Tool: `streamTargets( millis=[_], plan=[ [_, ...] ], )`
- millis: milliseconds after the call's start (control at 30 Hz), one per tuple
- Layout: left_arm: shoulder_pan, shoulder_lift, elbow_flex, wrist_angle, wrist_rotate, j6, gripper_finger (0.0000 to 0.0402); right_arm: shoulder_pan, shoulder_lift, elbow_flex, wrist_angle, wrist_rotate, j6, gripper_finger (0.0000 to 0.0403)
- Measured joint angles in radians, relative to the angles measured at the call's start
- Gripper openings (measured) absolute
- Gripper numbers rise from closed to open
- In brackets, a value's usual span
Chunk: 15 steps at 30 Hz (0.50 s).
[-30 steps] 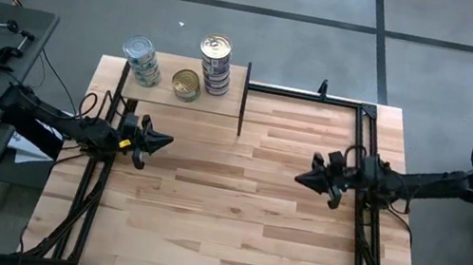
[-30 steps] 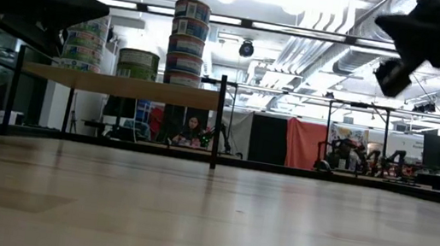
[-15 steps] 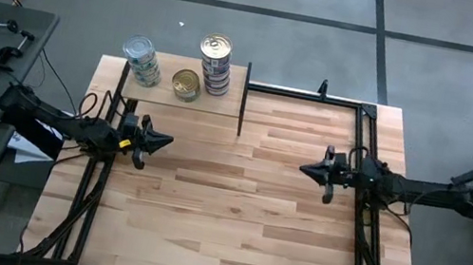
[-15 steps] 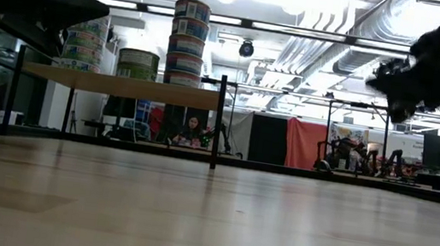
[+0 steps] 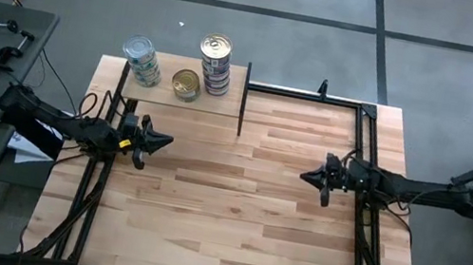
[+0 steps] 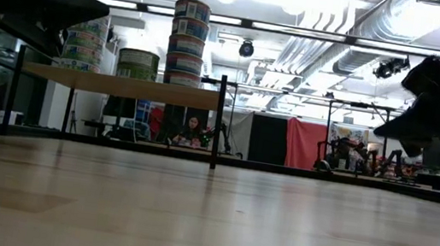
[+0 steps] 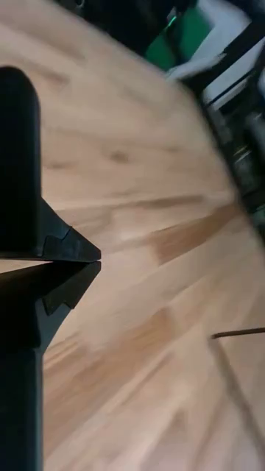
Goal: Stack canned seafood by type on shelf
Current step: Return to Home Position
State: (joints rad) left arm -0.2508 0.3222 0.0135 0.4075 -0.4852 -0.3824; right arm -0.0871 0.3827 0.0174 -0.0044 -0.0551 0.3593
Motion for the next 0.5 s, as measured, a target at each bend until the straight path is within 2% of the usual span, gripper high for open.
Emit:
streamTargets(
  millis=[133,333,500],
  plan=[
    [0.0,-0.012,0.0,-0.011,0.0,0.0,0.0001,0.012,-0.135,0.0,0.003,0.001,-0.001,0.0],
    [0.001,-0.151,0.0,-0.092,0.0,0.0,0.0001,0.018,-0.374,0.0,0.005,-0.001,-0.001,0.0],
    [0.002,-0.256,0.002,-0.117,0.002,0.0,0.0001,0.018,-0.382,0.0,0.062,-0.006,-0.001,0.0]
  ],
)
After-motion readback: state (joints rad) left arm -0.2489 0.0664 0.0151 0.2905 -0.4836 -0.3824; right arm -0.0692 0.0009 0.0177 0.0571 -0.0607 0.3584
